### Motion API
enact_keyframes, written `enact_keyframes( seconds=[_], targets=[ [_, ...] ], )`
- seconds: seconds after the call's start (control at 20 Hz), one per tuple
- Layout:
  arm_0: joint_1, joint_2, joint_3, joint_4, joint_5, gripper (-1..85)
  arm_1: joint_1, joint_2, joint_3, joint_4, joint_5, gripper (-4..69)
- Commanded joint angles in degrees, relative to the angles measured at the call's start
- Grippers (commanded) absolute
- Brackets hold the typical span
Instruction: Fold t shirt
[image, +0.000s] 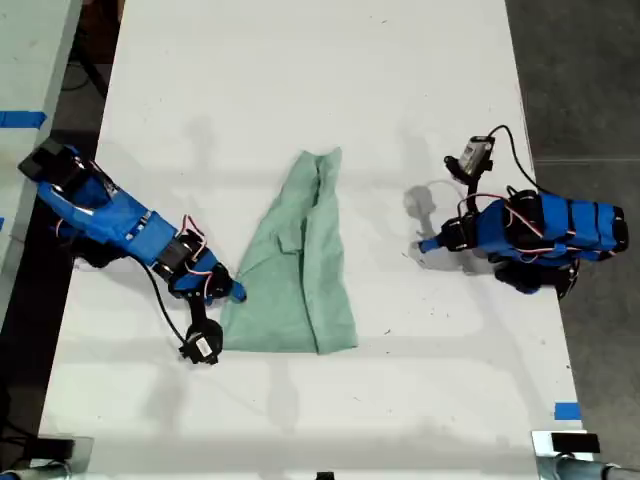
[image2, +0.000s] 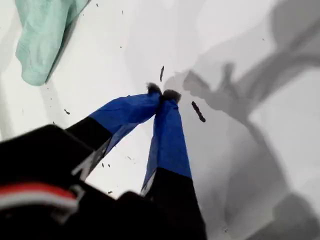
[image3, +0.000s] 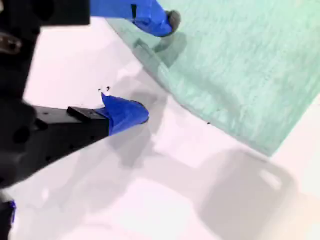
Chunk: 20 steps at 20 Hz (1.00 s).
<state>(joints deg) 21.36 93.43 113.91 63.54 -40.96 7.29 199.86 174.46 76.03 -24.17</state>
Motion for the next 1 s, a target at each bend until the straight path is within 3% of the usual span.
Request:
enact_keyframes(
  seconds=[0.0, 0.05, 0.1, 0.25, 0.7, 0.95],
  targets=[
    [-0.9, -6.9, -4.9, -7.1, -1.6, 20.5, -0.1, 0.7, 3.7, 0.3, -0.5, 0.8],
    [-0.4, -9.0, -5.0, -9.6, -1.5, 15.1, -0.1, 0.7, 3.7, 0.3, -0.7, 0.8],
    [0.0, -10.2, -4.9, -11.2, -1.8, -0.2, -0.1, 0.7, 3.7, 0.3, -0.8, 0.8],
    [0.2, -7.6, -4.6, -10.9, -3.3, -0.2, -0.1, 0.7, 3.7, 0.3, -0.8, 0.8],
    [-1.8, 14.2, -6.9, 11.7, -1.9, -0.2, 0.1, 0.7, 3.7, 0.3, -0.8, 0.8],
    [-9.4, 11.2, -17.9, 14.0, 10.2, -0.2, 0.3, 0.7, 3.7, 0.3, -0.9, 0.8]
  ],
)
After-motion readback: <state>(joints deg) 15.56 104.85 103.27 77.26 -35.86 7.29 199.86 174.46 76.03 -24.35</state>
